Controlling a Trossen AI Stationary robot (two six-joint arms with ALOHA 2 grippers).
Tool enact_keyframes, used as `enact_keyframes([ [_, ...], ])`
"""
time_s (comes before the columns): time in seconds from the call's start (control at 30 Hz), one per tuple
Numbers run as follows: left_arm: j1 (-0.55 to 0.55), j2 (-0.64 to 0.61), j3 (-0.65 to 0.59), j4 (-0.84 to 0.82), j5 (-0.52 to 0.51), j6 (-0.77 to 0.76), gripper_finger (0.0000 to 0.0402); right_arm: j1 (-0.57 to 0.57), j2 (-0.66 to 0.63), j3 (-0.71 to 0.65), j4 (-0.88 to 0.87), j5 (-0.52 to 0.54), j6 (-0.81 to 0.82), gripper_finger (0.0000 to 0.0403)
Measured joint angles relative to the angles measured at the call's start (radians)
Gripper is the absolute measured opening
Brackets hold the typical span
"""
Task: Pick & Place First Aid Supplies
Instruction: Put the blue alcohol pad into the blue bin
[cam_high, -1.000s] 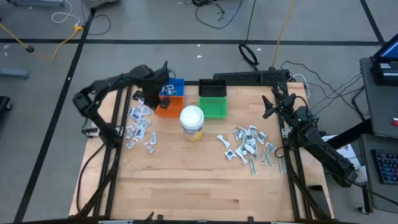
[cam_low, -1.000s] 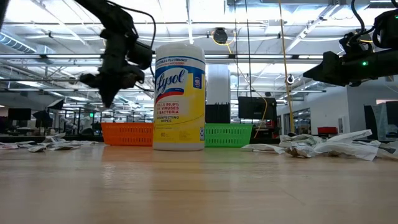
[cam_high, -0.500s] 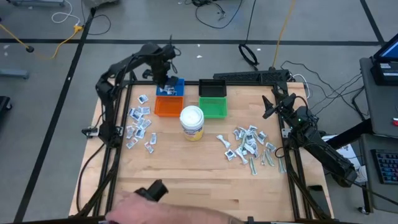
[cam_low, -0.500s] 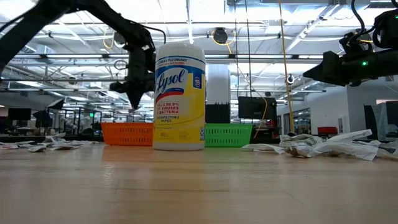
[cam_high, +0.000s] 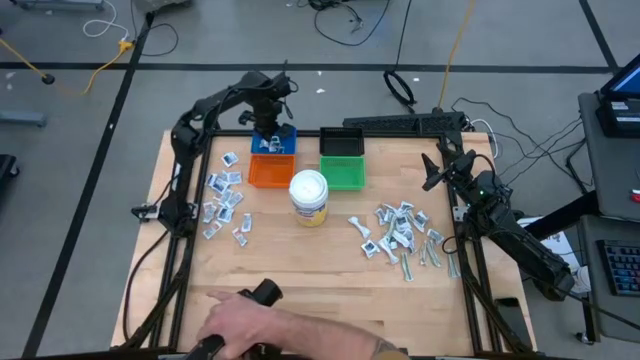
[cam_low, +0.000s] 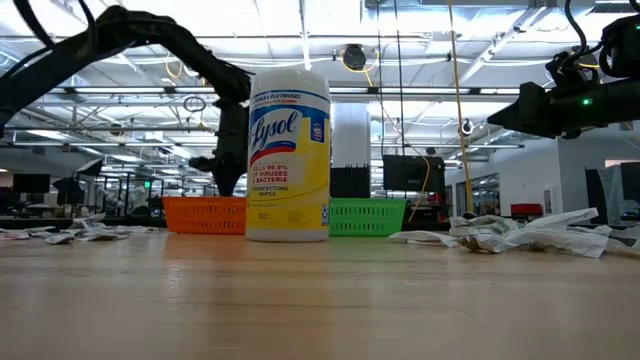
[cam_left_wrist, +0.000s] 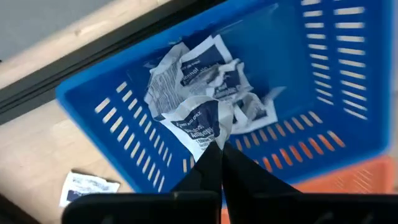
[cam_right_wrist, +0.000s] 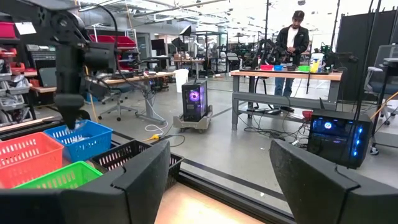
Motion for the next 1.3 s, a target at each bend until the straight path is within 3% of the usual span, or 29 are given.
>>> enact_keyframes([
  [0.33, -0.012, 0.013, -0.001, 0.028, -0.02, -0.002, 0.0044, 0.0, 0.0, 0.0, 0.0, 0.0, 0.0, 0.0275],
  [0.53, -0.012, 0.012, -0.001, 0.029, -0.064, 0.001, 0.0123, 0.0, 0.0, 0.0, 0.0, 0.0, 0.0, 0.0275],
  [0.8, -0.01, -0.016, -0.002, 0.023, -0.037, -0.038, 0.0222, 0.0, 0.0, 0.0, 0.0, 0.0, 0.0, 0.0274],
  [1.0, -0.003, -0.058, -0.001, -0.003, -0.037, -0.046, 0.0245, 0.0, 0.0, 0.0, 0.0, 0.0, 0.0, 0.0274],
  [1.3, -0.033, -0.103, -0.043, -0.085, -0.036, -0.109, 0.0246, 0.0, 0.0, 0.0, 0.0, 0.0, 0.0, 0.0271],
])
